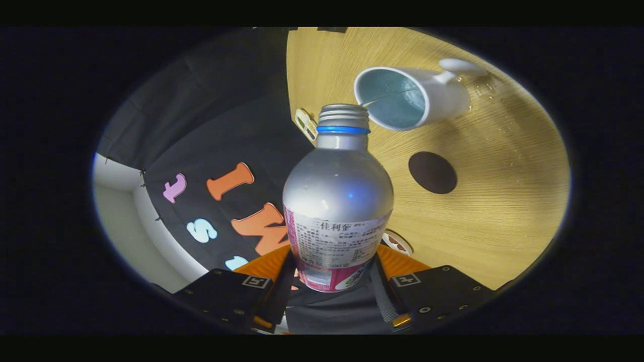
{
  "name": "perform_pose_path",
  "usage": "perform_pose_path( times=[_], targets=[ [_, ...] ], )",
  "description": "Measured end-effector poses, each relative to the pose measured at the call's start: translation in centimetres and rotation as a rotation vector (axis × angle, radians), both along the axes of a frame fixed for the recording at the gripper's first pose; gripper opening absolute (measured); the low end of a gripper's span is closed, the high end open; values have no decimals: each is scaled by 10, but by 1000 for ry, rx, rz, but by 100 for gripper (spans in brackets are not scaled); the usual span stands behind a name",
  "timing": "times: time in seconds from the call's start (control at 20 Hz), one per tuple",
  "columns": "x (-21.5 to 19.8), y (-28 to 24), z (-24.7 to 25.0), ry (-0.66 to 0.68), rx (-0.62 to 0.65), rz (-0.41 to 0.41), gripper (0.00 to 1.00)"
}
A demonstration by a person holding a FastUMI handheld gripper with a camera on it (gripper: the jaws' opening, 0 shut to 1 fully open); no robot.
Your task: Take the bottle from table, then pour the juice into the cup, finally place the bottle on the coaster
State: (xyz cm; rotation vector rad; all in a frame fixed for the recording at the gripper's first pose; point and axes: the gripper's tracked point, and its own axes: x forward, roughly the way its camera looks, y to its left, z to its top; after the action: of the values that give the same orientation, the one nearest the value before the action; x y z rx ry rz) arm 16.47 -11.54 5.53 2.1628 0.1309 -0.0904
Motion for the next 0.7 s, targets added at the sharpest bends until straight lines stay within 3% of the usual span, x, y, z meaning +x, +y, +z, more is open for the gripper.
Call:
perform_pose_path(
  times=[0.7],
  targets=[
    [4,-7,11,-9,79,-9,73]
  ],
)
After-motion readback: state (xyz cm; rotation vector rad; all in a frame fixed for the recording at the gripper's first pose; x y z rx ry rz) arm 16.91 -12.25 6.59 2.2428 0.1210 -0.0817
